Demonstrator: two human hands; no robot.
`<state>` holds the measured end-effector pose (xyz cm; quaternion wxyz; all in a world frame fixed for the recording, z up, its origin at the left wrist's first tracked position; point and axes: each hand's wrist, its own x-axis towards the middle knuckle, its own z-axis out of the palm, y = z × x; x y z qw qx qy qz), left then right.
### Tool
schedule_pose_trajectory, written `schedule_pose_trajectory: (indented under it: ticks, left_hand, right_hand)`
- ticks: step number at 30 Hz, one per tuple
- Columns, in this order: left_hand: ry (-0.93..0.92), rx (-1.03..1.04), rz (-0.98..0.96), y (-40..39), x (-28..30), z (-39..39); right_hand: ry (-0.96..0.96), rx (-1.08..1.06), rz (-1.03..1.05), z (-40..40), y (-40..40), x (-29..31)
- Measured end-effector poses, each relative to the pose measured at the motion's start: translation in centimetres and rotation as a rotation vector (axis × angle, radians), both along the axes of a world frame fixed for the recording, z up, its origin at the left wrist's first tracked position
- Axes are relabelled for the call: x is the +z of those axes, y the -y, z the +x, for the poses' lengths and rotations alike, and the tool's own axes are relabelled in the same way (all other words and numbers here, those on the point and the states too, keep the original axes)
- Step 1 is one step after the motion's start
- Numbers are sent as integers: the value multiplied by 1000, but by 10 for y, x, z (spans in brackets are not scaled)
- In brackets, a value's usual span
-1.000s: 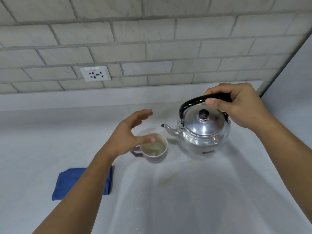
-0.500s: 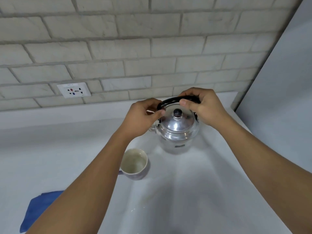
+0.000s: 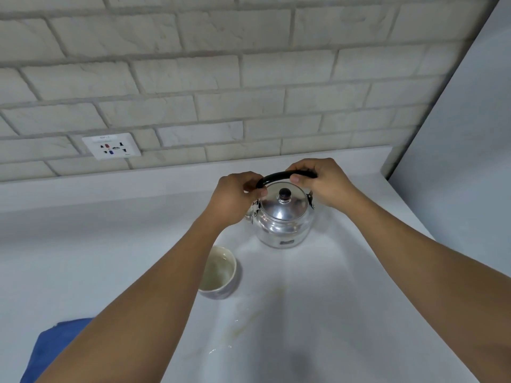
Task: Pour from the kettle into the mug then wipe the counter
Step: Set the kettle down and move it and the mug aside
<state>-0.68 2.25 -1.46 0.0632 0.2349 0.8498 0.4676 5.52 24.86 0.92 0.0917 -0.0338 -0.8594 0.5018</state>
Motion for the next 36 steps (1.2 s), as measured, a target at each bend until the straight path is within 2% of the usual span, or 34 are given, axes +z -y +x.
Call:
schedule_pose_trajectory:
  ticks: [23,29,33,36]
  left_hand:
    - [67,57,3,-11,-22,-16]
    - [-7,38,-56,-3,-15,-13]
    - [6,31,-4,21,0,2]
    - [-21,35,5,56,12,22]
  right_hand:
    - [43,-6,1,-21,-6,-18]
    - [43,-30,83,-16,-5,-11]
    - [-65,-50,244,-4,11,5]
    - [-125,16,269,12,36,15]
